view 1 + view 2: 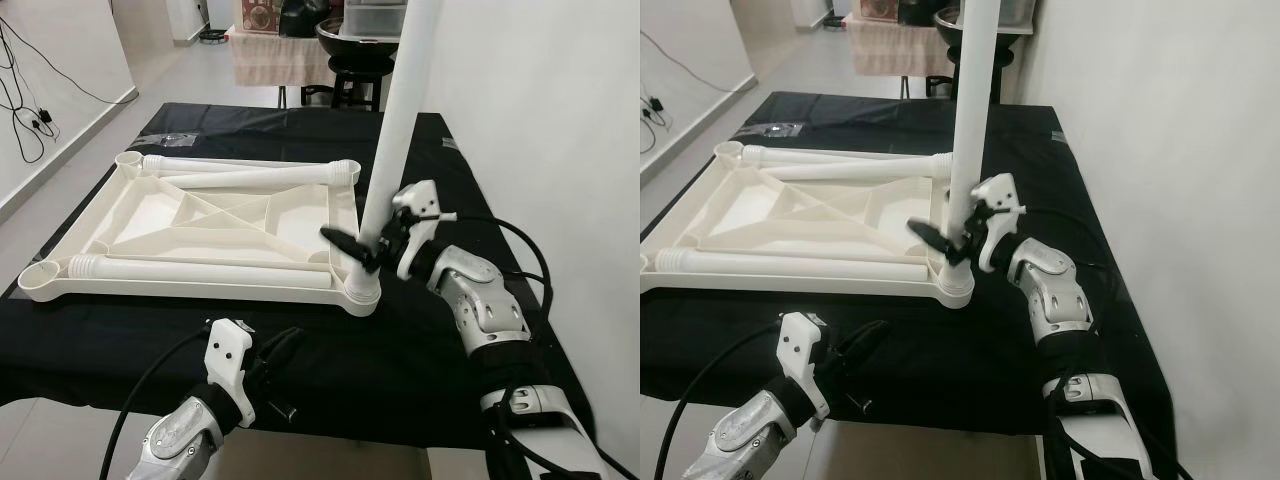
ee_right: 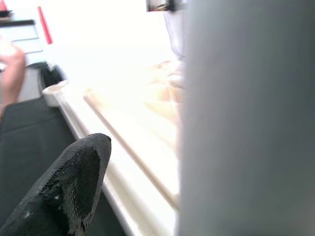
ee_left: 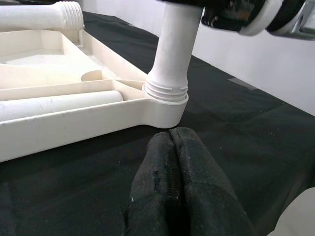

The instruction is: Building children table

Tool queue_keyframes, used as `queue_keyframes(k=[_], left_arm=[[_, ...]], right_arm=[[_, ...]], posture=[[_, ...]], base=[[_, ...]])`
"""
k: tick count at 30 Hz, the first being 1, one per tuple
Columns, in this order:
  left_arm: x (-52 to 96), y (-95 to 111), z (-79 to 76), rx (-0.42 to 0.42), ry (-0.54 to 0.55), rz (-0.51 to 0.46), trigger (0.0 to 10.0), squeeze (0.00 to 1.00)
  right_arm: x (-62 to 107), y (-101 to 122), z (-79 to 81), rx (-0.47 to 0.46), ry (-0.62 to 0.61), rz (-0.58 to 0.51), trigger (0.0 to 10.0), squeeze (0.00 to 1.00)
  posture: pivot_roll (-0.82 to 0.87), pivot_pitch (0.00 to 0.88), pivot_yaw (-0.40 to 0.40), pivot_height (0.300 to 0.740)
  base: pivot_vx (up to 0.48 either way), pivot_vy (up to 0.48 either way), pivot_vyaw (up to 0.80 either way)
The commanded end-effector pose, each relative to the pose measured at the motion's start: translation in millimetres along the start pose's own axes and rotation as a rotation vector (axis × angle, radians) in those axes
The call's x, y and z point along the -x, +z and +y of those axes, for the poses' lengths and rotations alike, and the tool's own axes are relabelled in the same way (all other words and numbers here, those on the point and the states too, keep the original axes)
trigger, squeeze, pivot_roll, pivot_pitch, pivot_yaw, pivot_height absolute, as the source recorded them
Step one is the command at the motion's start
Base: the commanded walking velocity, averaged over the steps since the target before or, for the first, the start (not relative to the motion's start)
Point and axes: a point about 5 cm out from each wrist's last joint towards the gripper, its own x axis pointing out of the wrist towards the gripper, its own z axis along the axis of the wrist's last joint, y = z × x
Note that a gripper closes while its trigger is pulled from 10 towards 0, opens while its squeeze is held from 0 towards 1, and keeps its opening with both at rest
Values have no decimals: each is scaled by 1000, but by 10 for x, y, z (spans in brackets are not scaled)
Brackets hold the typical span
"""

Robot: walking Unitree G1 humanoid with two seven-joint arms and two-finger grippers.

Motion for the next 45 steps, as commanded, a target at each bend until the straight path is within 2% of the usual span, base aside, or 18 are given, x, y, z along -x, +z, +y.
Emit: queue_keyframes(k=[1,5,6,7,8,15,23,24,25,26,27,28,29,31,34,39,40,45], left_arm=[[4,-30,-4,1,3,14,10000,0],[4,-31,-8,-1,3,15,10000,0],[3,-31,-10,-1,3,15,10000,0],[3,-31,-11,-1,3,15,10000,0],[2,-30,-13,-2,3,15,10000,0],[1,-28,-19,-2,5,15,10000,0],[-3,-22,-29,2,3,12,10000,0],[1,-22,-30,2,3,12,10000,0],[4,-23,-29,2,4,11,10000,0],[4,-23,-29,2,4,11,10000,0],[9,-22,-27,1,6,11,10000,0],[14,-20,-23,0,7,10,10000,0],[14,-20,-23,0,7,10,10000,0],[20,-19,-13,-1,9,11,10000,0],[16,-23,-9,-2,8,13,10000,0],[7,-31,-16,0,-2,17,10000,0],[6,-34,-16,-2,1,16,10000,0],[4,-37,-17,-3,6,15,10000,0]], right_arm=[[-49,14,37,4,89,1,10000,0],[-72,-3,-17,-25,144,5,10000,0],[-79,4,-37,-39,152,-1,5490,0],[-81,10,-52,-49,162,-7,5490,0],[-83,13,-71,-51,159,-6,0,0],[-65,23,-111,-41,152,-8,0,0],[61,-96,-150,-21,10,11,0,0],[73,-162,-130,-29,-49,26,0,0],[67,-279,-101,-49,-187,59,0,0],[67,-279,-101,-49,-187,59,0,0],[69,-386,-89,-58,-364,89,0,0],[99,-526,10,-110,-557,119,0,0],[99,-526,10,-110,-557,119,0,0],[75,-618,258,-153,-658,113,0,0],[-15,-612,352,-137,-604,103,0,0],[-78,-559,255,-124,-601,97,0,0],[-112,-515,224,-127,-593,96,10000,0],[-157,-428,227,-130,-562,83,10000,0]], posture=[[72,28,-60,740],[76,28,-61,740],[77,27,-61,740],[77,27,-61,740],[78,27,-62,740],[76,29,-61,740],[69,34,-64,740],[67,36,-76,740],[68,35,-78,740],[68,35,-78,740],[67,36,-79,740],[66,43,-76,740],[66,43,-76,740],[63,38,-68,740],[57,31,-64,740],[62,30,-68,740],[65,23,-74,740],[68,23,-74,740]], base=[[0,0,0],[0,0,0],[0,0,0],[0,0,0],[0,0,0],[0,0,0],[0,0,0],[0,0,0],[0,0,0],[0,0,0],[0,0,0],[0,0,0],[0,0,0],[0,0,0],[0,0,0],[0,0,0],[0,0,0],[0,0,0]])
